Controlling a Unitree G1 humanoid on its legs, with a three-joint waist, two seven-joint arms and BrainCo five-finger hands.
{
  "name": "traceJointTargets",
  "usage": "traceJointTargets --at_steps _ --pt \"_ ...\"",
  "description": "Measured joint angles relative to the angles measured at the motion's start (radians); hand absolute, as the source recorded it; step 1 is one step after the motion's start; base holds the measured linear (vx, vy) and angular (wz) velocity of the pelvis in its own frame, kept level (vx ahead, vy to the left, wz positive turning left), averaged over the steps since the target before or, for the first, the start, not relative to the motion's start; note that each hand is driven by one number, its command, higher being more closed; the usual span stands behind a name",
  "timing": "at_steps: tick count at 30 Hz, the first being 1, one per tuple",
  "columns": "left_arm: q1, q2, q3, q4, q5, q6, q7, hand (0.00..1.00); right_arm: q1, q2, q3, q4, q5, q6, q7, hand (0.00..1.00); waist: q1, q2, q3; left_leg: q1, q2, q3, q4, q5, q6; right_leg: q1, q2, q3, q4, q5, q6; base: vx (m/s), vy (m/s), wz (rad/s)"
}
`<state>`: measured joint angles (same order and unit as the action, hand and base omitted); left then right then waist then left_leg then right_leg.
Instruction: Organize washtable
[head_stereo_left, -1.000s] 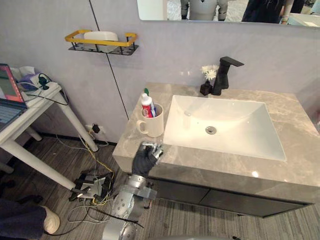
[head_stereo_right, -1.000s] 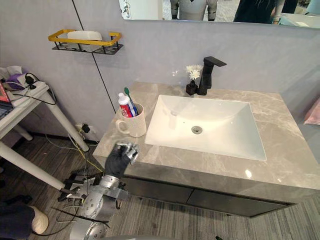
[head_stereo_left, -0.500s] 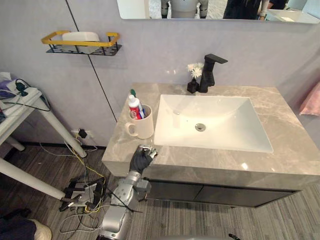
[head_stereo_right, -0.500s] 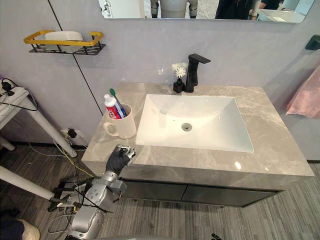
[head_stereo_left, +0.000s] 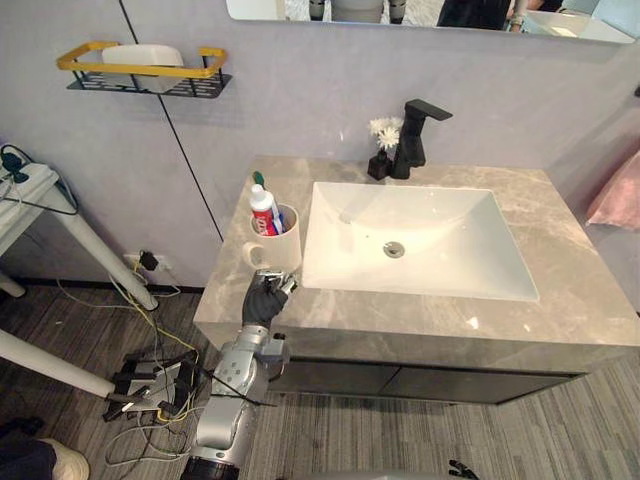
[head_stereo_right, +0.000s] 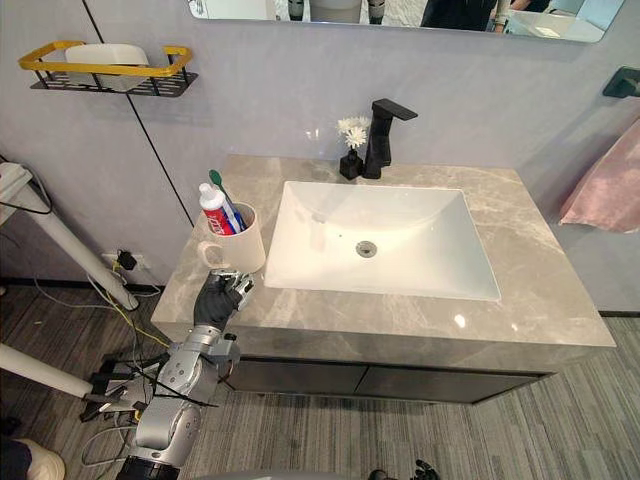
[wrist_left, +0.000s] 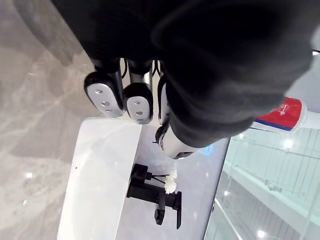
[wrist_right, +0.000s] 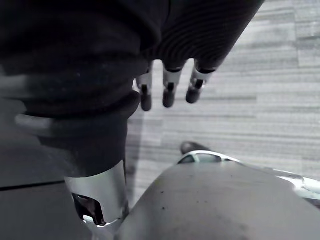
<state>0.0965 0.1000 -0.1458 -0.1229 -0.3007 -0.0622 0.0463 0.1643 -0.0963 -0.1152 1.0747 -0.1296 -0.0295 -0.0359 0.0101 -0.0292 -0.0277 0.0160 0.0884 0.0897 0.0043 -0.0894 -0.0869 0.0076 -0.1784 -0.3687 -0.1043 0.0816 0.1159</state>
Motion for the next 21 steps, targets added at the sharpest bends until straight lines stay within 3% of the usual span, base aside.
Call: traceJointTargets --at_steps 8,10,21 --pt "-0.010 0.001 0.005 0.004 0.002 0.000 0.022 1.00 -0.004 -0.001 0.000 -0.012 0.000 -0.001 -0.001 0.00 -0.010 0.001 0.014 0.001 0.000 0.019 -0.002 0.000 0.000 -0.012 0.000 0.019 0.000 0.005 0.001 -0.01 -0.003 -0.06" --pt "-0.015 0.001 0.028 0.023 -0.003 -0.001 0.025 1.00 -0.004 0.000 0.001 -0.030 0.001 0.000 -0.001 0.00 -0.024 0.003 0.020 0.003 0.000 0.022 -0.002 0.000 0.000 -0.012 0.000 0.022 0.000 0.006 0.001 -0.02 -0.007 -0.04" --pt "-0.058 -0.023 0.120 0.046 -0.013 -0.015 0.071 1.00 0.018 0.001 0.017 -0.104 0.001 -0.006 0.015 0.00 -0.035 0.002 0.054 0.014 0.001 0.071 -0.003 -0.007 0.003 -0.033 0.003 0.073 0.000 0.017 0.000 -0.03 -0.007 -0.13"
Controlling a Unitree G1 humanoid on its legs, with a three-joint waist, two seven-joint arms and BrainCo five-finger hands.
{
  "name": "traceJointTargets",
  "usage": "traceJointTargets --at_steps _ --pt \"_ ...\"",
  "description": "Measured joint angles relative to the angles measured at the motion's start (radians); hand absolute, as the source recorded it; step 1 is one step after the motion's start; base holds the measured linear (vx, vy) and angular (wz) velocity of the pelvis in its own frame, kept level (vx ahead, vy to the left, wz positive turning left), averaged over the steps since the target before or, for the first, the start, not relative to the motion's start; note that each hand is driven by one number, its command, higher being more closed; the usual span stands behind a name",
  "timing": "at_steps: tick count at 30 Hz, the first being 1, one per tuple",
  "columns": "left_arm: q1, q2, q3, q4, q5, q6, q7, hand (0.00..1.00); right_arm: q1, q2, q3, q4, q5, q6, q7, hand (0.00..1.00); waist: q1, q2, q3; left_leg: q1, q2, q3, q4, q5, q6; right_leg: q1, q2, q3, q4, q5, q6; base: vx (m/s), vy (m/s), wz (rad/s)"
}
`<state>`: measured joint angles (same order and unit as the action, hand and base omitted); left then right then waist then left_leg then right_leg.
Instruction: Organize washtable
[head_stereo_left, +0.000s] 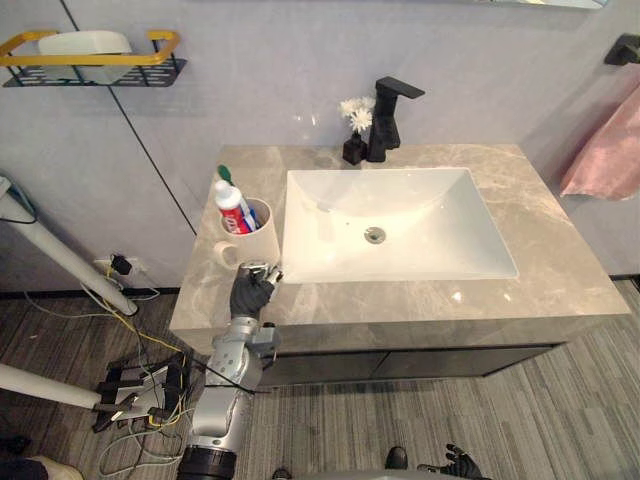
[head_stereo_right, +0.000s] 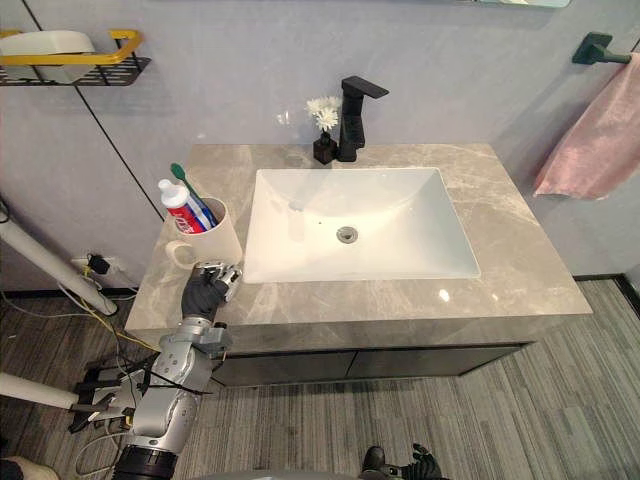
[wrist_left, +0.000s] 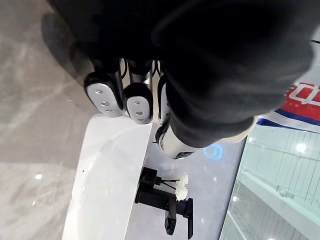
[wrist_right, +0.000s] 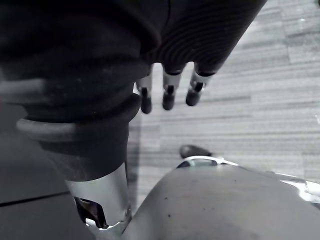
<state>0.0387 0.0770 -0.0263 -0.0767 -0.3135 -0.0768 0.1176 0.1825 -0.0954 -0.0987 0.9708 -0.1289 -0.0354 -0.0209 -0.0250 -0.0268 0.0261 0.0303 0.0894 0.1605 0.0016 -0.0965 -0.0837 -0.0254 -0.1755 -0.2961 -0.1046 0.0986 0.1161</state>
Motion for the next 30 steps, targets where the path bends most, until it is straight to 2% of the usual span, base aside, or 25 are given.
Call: traceJointTargets --at_steps 5,15,30 --pt "0.000 -0.001 0.010 0.000 0.006 -0.008 0.017 1.00 0.006 0.001 0.011 -0.017 0.000 0.000 0.005 0.00 -0.002 -0.002 0.001 0.004 -0.001 0.007 0.001 -0.006 0.001 0.000 0.000 0.006 0.000 0.000 0.000 0.00 -0.001 -0.05" --pt "0.000 -0.015 0.118 -0.006 0.031 -0.010 0.039 1.00 0.043 -0.002 0.069 -0.130 -0.009 0.000 0.026 0.00 -0.010 -0.013 0.011 0.011 0.000 0.027 0.009 -0.014 0.003 -0.003 0.000 0.027 0.000 0.001 0.000 -0.02 -0.009 -0.05" --pt "-0.041 -0.010 0.206 0.000 0.026 0.004 0.063 1.00 0.063 -0.009 0.077 -0.184 -0.021 0.000 0.046 0.00 -0.012 -0.012 0.028 0.002 0.000 0.043 0.027 -0.025 0.004 -0.015 0.002 0.051 0.000 0.006 -0.002 -0.02 -0.013 -0.03"
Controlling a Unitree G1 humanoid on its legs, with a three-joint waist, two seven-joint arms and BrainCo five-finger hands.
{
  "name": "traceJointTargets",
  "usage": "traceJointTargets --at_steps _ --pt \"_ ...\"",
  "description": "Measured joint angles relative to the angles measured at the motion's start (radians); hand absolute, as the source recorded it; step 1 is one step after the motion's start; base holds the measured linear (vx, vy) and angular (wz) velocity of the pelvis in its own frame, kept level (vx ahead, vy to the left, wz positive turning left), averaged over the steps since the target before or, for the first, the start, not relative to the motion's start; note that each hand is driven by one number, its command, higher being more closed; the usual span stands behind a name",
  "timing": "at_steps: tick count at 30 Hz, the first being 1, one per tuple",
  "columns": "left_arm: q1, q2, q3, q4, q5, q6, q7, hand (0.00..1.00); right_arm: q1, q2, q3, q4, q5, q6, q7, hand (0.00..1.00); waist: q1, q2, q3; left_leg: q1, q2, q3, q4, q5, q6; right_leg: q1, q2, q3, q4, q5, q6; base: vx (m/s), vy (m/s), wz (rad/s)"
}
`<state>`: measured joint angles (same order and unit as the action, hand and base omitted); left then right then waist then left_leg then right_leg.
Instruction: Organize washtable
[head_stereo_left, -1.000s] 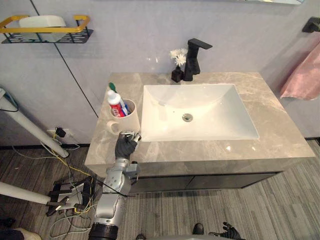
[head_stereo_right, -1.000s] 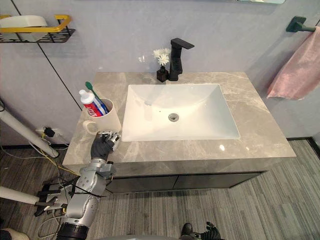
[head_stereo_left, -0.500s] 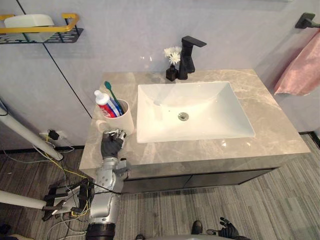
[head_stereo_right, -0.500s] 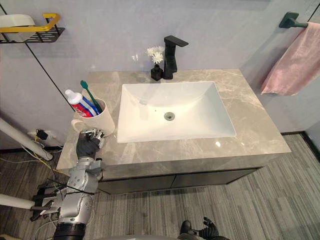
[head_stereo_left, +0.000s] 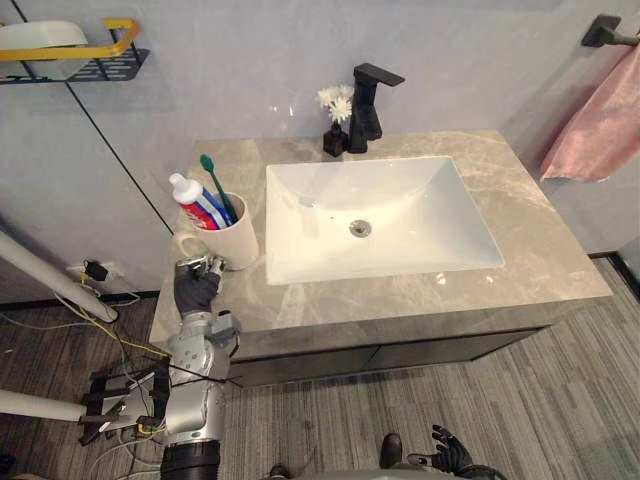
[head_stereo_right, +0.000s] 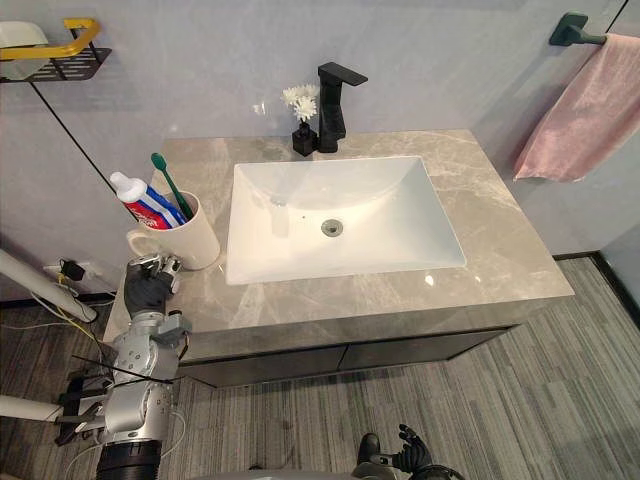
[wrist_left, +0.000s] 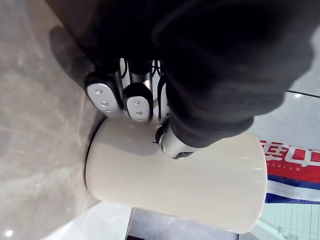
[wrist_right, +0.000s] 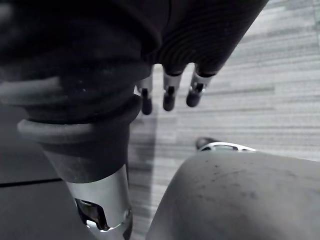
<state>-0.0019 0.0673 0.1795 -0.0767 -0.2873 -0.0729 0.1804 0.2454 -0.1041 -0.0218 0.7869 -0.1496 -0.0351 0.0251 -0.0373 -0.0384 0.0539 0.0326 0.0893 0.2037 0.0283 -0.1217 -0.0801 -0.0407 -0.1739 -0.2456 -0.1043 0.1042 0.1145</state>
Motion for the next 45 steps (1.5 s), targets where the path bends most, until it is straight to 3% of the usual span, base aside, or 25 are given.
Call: traceJointTargets --at_steps 8,15,25,30,45 --pt "-0.079 0.037 0.025 0.012 -0.056 0.000 0.022 1.00 0.006 0.000 -0.018 -0.029 0.004 0.000 -0.001 0.00 0.002 0.002 0.028 -0.028 0.001 0.016 0.025 -0.011 0.001 -0.029 0.000 0.019 0.001 0.010 -0.001 -0.03 -0.019 -0.07" --pt "-0.107 0.038 -0.020 0.022 -0.144 -0.003 0.015 1.00 0.009 0.004 -0.022 -0.047 0.005 0.001 -0.002 0.00 0.003 -0.002 0.051 -0.039 -0.001 0.020 0.048 -0.022 0.007 -0.035 -0.002 0.028 0.001 0.015 -0.008 -0.02 -0.011 -0.02" --pt "-0.226 0.038 -0.069 0.033 -0.164 -0.004 0.019 1.00 0.016 0.011 -0.022 -0.081 0.026 -0.001 -0.003 0.00 0.013 -0.012 0.100 -0.096 0.001 0.043 0.093 -0.027 0.008 -0.090 -0.004 0.073 0.005 0.041 -0.004 -0.06 -0.031 -0.09" --pt "-0.230 0.035 -0.080 0.027 -0.163 -0.011 0.023 1.00 0.017 0.018 -0.029 -0.087 0.030 -0.007 -0.003 0.00 -0.001 -0.012 0.103 -0.123 0.009 0.047 0.132 -0.045 0.004 -0.105 0.000 0.085 0.005 0.044 -0.005 -0.07 -0.040 -0.06" --pt "-0.189 -0.008 -0.051 -0.034 -0.163 -0.013 0.038 1.00 0.018 0.020 -0.038 -0.069 0.031 -0.007 0.000 0.00 0.024 -0.010 0.107 -0.125 0.013 0.040 0.130 -0.046 0.002 -0.103 0.005 0.080 0.005 0.042 -0.005 -0.01 -0.019 0.00"
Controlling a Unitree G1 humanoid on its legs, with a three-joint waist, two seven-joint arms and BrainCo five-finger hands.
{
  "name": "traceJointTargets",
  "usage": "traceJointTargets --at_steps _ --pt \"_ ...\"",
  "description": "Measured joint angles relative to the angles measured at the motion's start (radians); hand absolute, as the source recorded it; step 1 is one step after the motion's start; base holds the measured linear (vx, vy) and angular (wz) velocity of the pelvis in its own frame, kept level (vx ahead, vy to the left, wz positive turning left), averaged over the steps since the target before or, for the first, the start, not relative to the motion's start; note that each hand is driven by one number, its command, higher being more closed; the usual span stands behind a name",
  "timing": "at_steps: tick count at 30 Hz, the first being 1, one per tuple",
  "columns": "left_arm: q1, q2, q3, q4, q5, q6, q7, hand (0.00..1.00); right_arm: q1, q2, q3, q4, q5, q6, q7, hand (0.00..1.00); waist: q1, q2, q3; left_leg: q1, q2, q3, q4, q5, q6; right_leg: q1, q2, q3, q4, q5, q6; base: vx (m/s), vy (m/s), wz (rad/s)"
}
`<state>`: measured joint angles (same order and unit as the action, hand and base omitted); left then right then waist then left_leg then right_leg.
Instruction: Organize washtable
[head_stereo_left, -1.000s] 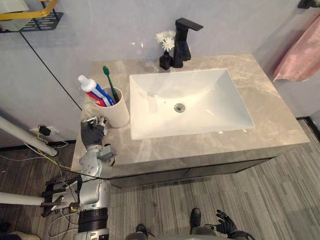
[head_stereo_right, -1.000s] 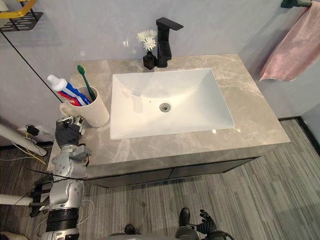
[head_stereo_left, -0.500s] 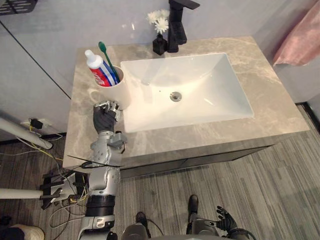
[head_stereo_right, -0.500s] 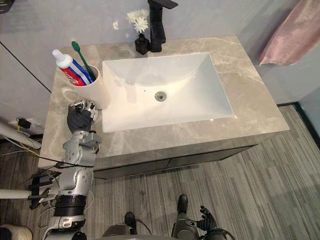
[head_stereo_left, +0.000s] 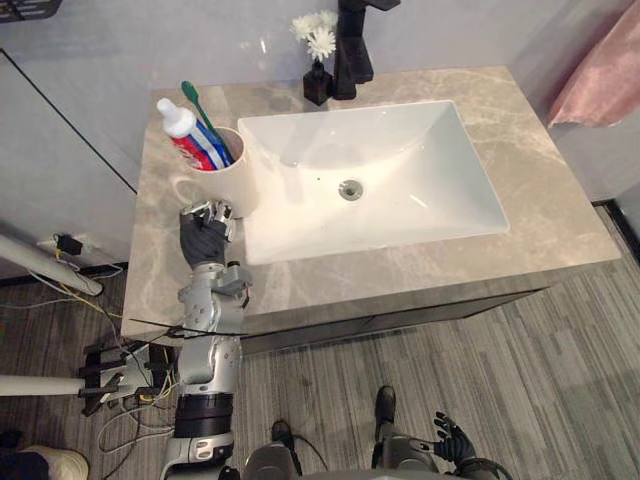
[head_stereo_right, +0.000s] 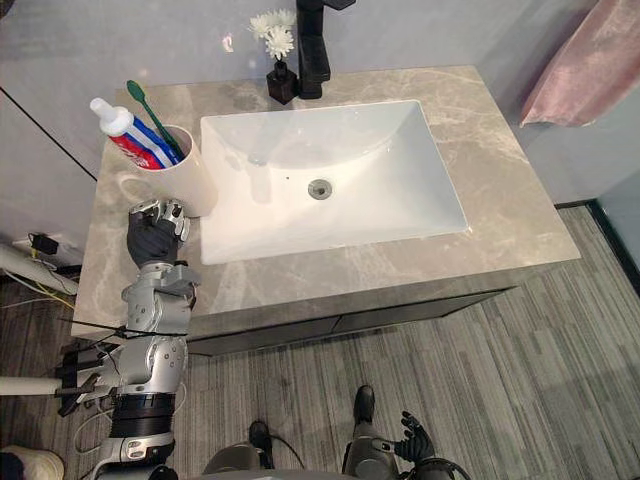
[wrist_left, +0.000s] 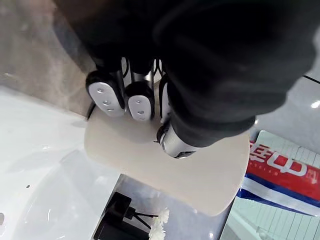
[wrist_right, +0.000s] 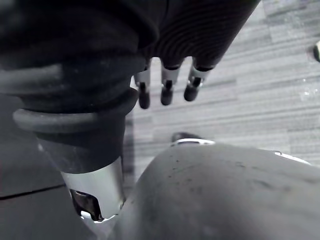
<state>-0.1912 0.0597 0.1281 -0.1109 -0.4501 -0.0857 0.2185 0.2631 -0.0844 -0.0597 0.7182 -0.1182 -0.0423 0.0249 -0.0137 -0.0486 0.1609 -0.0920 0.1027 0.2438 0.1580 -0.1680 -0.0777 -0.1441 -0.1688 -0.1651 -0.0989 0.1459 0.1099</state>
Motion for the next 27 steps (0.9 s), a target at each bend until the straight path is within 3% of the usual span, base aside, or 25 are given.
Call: traceJointTargets --at_steps 10,17,23,27 --pt "0.108 -0.017 -0.022 -0.093 -0.001 0.000 -0.025 1.00 -0.004 -0.007 0.003 0.013 0.001 -0.008 0.000 0.00 0.005 0.001 -0.005 -0.002 0.000 -0.021 -0.004 0.001 0.000 0.009 0.001 -0.022 0.000 -0.007 0.002 -0.01 -0.025 0.05" --pt "0.192 -0.003 -0.062 -0.092 -0.009 0.002 -0.057 1.00 -0.008 -0.028 0.029 0.069 0.003 -0.007 0.000 0.00 0.008 0.014 -0.078 0.004 0.000 -0.037 -0.012 0.001 0.000 0.022 0.001 -0.052 0.000 -0.013 -0.009 0.00 -0.021 0.07" --pt "0.265 0.025 -0.177 -0.109 -0.014 0.016 -0.131 1.00 -0.017 -0.044 0.028 0.125 0.011 -0.006 0.000 0.00 0.029 0.034 -0.107 0.024 -0.003 -0.050 -0.020 0.003 0.001 0.046 -0.002 -0.067 -0.001 -0.016 -0.014 -0.04 -0.020 0.06" --pt "0.282 0.037 -0.268 -0.116 -0.044 0.041 -0.182 1.00 -0.030 -0.052 0.036 0.146 0.011 -0.003 0.001 0.00 0.028 0.038 -0.122 0.025 -0.008 -0.066 -0.033 0.014 0.001 0.050 -0.005 -0.081 -0.001 -0.017 -0.014 -0.04 -0.026 0.09"
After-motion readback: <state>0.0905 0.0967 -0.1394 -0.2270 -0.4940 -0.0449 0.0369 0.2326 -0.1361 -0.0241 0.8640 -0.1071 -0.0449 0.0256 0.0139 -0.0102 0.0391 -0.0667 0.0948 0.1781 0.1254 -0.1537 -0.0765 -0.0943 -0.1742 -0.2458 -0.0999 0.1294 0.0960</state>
